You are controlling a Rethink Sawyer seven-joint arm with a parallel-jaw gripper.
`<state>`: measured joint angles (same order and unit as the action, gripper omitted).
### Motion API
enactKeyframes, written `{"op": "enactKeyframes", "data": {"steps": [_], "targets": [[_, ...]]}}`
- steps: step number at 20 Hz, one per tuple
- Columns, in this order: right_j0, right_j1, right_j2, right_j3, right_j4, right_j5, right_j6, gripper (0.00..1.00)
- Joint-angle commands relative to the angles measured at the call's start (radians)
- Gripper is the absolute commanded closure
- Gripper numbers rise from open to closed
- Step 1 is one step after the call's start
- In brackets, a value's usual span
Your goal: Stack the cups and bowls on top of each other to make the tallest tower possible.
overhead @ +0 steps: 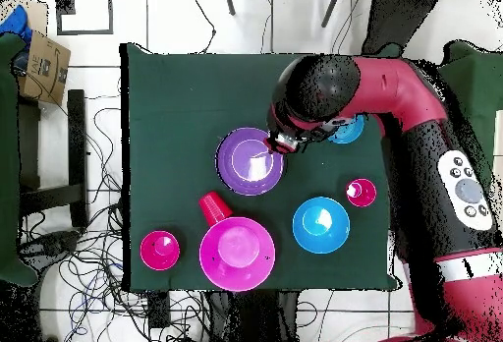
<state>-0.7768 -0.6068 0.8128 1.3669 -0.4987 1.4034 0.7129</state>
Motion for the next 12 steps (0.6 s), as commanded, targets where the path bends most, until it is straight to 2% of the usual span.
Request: {"op": "enactKeyframes", "data": {"steps": [1, 7, 10, 12], "targets": [[0.051, 0.049, -0.103, 0.063, -0.086, -0.154, 0.126, 0.00], [0.084, 0.080, -0.170, 0.035, -0.174, -0.296, 0.188, 0.00], [0.092, 0.072, -0.219, 0.022, -0.227, -0.389, 0.221, 0.00], [0.097, 0.061, -0.252, 0.018, -0.247, -0.399, 0.216, 0.00]]}}
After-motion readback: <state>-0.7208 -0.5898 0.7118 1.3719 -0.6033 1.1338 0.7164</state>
